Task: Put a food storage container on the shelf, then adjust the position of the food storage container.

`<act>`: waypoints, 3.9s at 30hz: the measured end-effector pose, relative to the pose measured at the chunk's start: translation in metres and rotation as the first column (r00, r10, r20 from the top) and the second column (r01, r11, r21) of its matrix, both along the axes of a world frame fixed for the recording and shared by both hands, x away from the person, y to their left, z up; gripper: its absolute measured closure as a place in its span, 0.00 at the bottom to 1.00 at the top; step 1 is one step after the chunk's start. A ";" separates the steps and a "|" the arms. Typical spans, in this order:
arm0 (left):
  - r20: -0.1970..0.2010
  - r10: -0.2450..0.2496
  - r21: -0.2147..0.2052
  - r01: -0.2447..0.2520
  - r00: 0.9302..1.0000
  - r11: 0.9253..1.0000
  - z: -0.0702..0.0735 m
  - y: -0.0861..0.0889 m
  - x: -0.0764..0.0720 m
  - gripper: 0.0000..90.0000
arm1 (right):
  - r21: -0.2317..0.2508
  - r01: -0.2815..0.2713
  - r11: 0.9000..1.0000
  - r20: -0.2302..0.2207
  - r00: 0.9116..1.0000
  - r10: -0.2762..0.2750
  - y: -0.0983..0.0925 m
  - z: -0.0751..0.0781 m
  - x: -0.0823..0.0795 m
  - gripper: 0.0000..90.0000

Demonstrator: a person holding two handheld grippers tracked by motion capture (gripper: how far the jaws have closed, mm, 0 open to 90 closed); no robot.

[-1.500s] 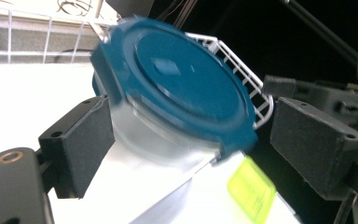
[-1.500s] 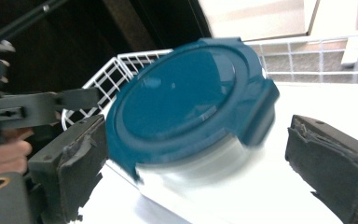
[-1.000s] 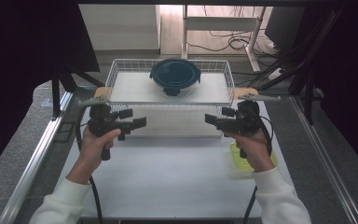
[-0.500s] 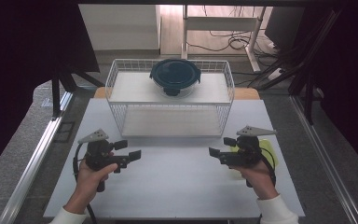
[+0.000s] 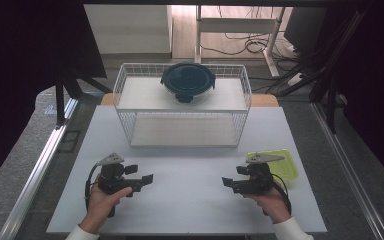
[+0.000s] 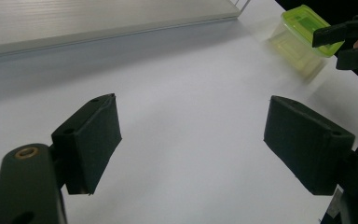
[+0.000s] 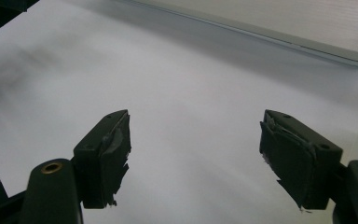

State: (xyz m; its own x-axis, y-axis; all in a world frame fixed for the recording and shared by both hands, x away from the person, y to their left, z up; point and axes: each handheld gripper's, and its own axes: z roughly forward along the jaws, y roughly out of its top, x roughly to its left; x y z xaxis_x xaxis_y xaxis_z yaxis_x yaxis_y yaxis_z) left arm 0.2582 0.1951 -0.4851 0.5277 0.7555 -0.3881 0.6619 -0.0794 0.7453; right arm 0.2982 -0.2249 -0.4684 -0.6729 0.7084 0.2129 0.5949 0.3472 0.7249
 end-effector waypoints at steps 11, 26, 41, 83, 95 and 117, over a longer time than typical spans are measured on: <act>0.018 0.033 0.079 -0.034 0.999 0.996 0.004 0.000 -0.005 0.20 | 0.004 0.016 1.000 0.019 1.000 -0.016 -0.006 0.016 -0.001 0.34; -0.025 0.071 0.183 -0.065 0.997 0.981 -0.002 -0.002 -0.004 0.20 | -0.104 0.194 0.975 0.009 0.981 -0.194 -0.086 0.046 0.033 0.65; -0.054 0.069 0.207 -0.056 0.996 0.977 -0.003 -0.008 -0.007 0.20 | -0.253 0.350 0.902 -0.102 0.918 -0.384 -0.152 0.042 0.074 0.94; -0.098 0.096 0.155 -0.080 0.991 0.985 -0.014 0.001 -0.006 0.21 | -0.346 0.179 0.921 -0.155 0.957 -0.244 -0.117 0.011 0.056 0.99; -0.096 0.106 0.156 -0.090 0.990 0.984 -0.014 0.002 -0.005 0.21 | -0.315 0.120 0.941 -0.154 0.972 -0.175 -0.085 0.005 0.045 0.99; -0.079 0.101 0.169 -0.086 0.992 0.982 -0.011 0.003 -0.007 0.21 | -0.284 -0.051 0.957 -0.170 0.985 0.002 -0.007 -0.003 0.038 0.99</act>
